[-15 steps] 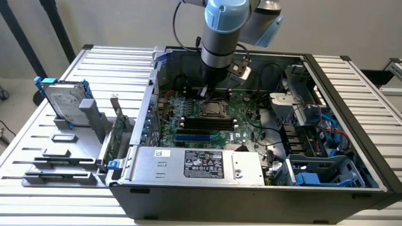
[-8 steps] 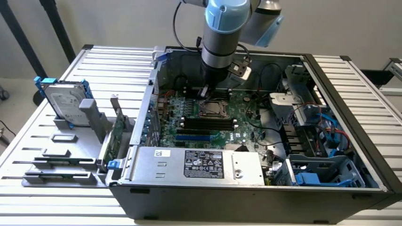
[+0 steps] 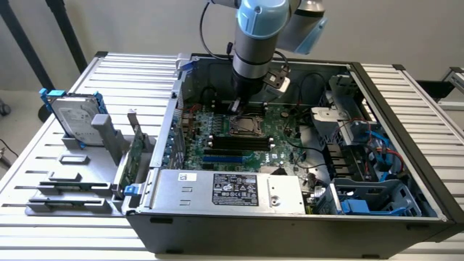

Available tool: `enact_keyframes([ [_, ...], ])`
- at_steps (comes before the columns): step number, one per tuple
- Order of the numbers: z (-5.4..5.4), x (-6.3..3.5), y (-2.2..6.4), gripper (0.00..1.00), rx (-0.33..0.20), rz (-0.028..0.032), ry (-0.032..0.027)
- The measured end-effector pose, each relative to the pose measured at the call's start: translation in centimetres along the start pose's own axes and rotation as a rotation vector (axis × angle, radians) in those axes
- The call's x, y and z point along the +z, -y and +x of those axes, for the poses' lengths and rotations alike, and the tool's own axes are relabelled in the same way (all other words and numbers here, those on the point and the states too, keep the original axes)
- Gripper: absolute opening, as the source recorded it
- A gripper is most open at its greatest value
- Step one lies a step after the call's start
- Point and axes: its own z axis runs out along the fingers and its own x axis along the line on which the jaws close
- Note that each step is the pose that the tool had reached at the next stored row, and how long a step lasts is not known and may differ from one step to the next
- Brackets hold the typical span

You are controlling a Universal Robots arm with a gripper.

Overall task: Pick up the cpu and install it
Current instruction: 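Install the first cpu locking lever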

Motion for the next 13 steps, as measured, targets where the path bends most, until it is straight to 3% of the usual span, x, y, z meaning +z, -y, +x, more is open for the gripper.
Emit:
enact_keyframes([
  [13,0.30,0.00,-0.54,0.11,0.000,0.0008,0.0006],
])
